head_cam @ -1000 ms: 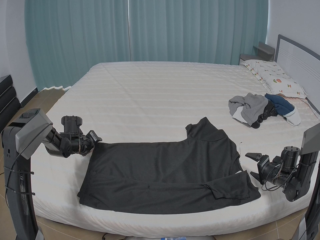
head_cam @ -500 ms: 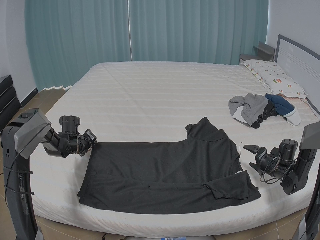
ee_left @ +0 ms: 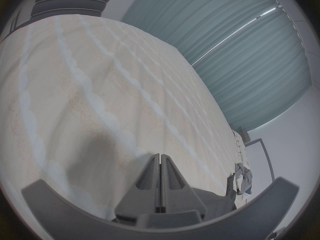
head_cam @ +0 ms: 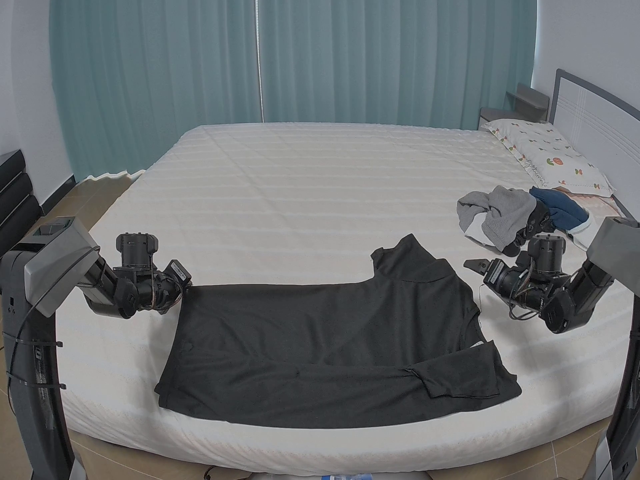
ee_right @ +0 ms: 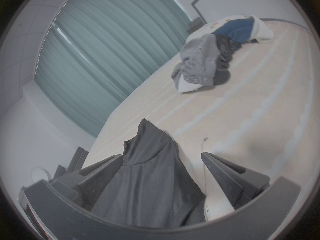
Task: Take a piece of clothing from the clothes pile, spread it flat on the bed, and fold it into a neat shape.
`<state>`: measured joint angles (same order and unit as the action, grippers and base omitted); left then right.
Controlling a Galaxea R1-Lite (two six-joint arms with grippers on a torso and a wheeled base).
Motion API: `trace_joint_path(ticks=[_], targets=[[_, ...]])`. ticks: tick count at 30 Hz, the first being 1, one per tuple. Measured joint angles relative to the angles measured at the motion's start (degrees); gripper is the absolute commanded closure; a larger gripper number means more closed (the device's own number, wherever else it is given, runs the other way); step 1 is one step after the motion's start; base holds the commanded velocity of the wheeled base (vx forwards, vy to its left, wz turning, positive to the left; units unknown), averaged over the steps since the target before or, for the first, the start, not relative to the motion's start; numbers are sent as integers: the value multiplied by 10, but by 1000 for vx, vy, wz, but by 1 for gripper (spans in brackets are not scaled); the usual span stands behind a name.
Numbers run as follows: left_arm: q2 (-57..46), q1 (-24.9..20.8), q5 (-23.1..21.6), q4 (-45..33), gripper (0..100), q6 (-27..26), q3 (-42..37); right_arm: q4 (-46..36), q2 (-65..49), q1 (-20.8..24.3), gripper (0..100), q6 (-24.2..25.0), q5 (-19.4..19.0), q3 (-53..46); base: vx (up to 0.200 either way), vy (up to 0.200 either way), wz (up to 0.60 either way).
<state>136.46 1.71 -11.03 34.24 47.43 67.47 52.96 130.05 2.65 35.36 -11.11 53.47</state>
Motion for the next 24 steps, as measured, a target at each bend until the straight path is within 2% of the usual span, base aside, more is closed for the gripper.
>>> trace_joint_path(ticks=[6,14,24], targets=[[-4,0,0,2,100,-1,-11,-67,59,16,0,-33,4,118,0,0,0],[-4,0,0,3,100,-4,-18,-107,140,29,0,-49,5,251,0,0,0],[-4,0,-1,4,100,-6,-22,-135,180,31,0,-50,5,327,0,0,0]])
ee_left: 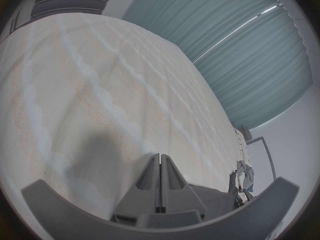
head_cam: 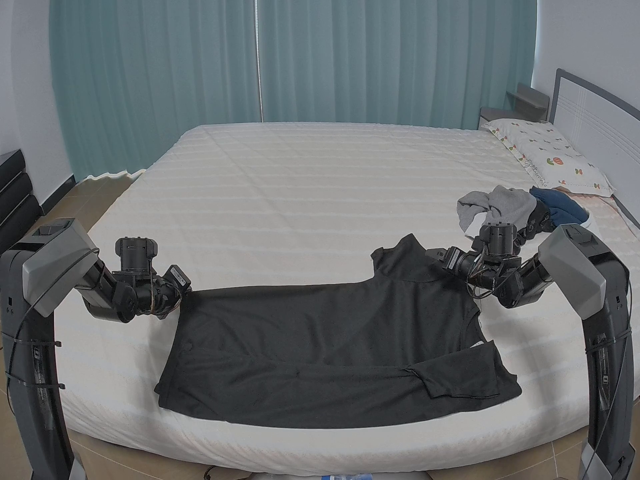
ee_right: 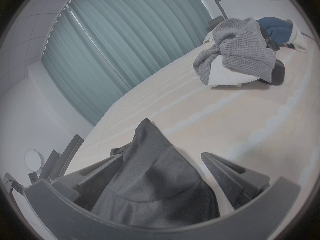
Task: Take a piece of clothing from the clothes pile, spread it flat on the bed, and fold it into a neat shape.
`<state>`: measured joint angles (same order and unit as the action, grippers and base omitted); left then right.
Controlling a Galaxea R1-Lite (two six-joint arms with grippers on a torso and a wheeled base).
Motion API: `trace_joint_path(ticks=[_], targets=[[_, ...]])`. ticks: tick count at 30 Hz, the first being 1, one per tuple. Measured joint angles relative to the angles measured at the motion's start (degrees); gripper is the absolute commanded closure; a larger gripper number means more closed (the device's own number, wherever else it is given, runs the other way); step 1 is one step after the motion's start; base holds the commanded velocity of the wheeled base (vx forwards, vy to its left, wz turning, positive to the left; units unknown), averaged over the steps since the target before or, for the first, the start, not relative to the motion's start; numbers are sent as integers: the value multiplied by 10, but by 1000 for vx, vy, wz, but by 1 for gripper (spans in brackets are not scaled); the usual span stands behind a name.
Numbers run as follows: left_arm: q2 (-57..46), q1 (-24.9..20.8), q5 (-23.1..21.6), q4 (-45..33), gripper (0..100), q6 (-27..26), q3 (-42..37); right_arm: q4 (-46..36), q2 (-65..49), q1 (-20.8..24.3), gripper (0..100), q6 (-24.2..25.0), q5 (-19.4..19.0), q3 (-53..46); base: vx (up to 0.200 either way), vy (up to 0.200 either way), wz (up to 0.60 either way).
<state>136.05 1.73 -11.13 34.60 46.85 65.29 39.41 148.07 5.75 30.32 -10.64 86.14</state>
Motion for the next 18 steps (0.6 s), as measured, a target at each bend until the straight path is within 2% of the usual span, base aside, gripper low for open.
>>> trace_joint_path(ticks=[1,18], targets=[[0,0,0,0,100,0,0,-1,1,0,100,0,0,3,0,0,0],[-2,0,1,0,100,-2,-2,-22,-12,-16,100,0,0,-4,0,0,0]])
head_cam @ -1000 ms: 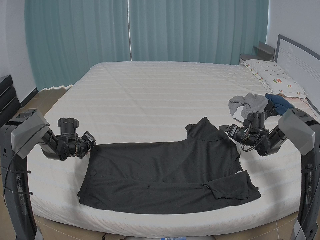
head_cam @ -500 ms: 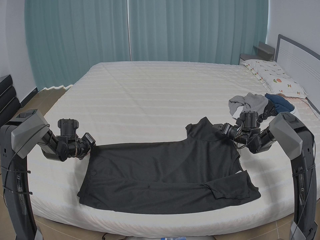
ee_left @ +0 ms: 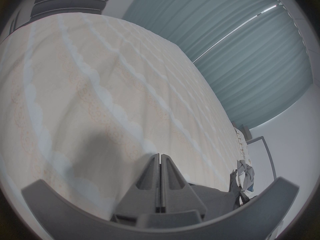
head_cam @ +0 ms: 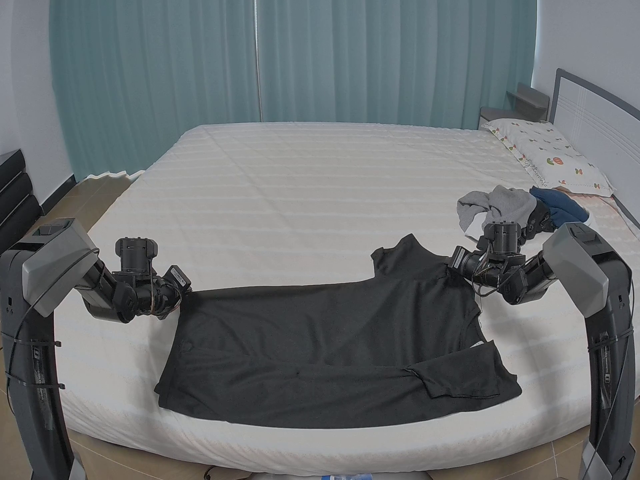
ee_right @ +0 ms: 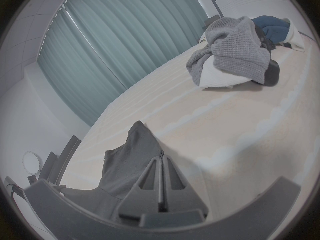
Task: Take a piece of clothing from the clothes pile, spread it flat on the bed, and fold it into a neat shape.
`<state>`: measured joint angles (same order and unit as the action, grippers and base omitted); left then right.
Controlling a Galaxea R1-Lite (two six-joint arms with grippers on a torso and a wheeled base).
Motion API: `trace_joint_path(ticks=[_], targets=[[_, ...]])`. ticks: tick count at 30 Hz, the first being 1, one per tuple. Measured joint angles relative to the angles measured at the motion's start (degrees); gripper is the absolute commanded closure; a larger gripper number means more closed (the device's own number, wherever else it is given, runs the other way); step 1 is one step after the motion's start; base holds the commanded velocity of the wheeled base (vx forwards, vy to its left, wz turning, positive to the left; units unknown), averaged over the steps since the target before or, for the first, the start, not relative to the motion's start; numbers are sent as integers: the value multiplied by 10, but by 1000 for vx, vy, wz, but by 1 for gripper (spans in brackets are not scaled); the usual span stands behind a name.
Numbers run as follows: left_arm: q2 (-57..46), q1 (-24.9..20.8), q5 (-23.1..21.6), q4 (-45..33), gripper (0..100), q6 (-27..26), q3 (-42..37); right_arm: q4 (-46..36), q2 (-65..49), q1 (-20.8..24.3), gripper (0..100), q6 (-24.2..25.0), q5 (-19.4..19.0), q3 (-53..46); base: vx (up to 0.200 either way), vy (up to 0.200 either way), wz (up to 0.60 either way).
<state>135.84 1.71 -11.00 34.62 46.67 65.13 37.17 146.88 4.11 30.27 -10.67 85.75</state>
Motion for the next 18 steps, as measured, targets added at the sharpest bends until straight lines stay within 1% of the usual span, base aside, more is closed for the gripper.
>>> trace_joint_path(ticks=[6,11,18], targets=[[-8,2,3,0,100,0,-2,6,-24,-5,100,7,-2,-21,0,0,0],[-21,6,3,0,100,-2,-3,22,-50,-8,100,28,-4,-45,0,0,0],[-39,10,3,11,100,-3,-11,106,-70,-8,100,43,-4,-95,0,0,0]])
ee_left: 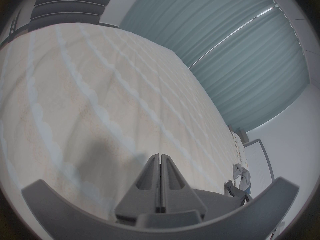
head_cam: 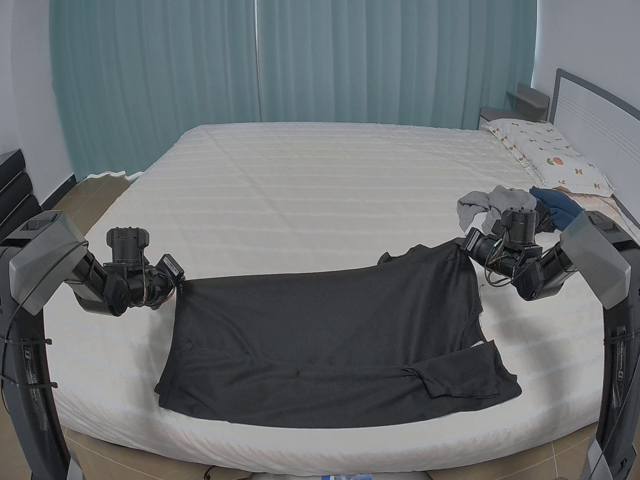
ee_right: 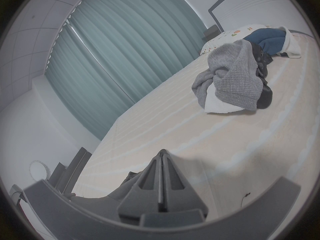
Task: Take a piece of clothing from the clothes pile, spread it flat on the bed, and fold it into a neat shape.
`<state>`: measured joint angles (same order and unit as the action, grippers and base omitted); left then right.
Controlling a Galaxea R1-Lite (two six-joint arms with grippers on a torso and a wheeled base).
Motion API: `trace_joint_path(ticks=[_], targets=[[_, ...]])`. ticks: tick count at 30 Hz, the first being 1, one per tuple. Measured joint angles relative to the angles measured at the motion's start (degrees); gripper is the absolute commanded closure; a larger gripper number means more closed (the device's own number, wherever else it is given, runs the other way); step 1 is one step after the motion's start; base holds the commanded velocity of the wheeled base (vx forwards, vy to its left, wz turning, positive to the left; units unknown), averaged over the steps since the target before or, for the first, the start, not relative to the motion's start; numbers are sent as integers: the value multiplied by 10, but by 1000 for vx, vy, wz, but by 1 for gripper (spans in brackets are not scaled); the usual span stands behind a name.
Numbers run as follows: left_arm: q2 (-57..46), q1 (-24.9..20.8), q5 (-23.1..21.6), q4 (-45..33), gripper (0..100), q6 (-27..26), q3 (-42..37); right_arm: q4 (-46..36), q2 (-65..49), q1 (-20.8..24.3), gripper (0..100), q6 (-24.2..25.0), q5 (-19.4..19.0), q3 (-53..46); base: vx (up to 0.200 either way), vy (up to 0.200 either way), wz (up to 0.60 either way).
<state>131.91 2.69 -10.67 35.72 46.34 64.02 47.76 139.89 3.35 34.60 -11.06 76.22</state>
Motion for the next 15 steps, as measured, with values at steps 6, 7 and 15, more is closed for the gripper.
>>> trace_joint_path(ticks=[6,7,15], targets=[[-18,5,0,33,100,-27,-24,12,-5,5,100,2,2,-19,0,0,0],[-21,7,1,34,100,-32,-26,12,-5,6,100,1,3,-20,0,0,0],[-35,16,4,36,100,-38,-36,38,0,16,100,-1,12,-17,0,0,0]])
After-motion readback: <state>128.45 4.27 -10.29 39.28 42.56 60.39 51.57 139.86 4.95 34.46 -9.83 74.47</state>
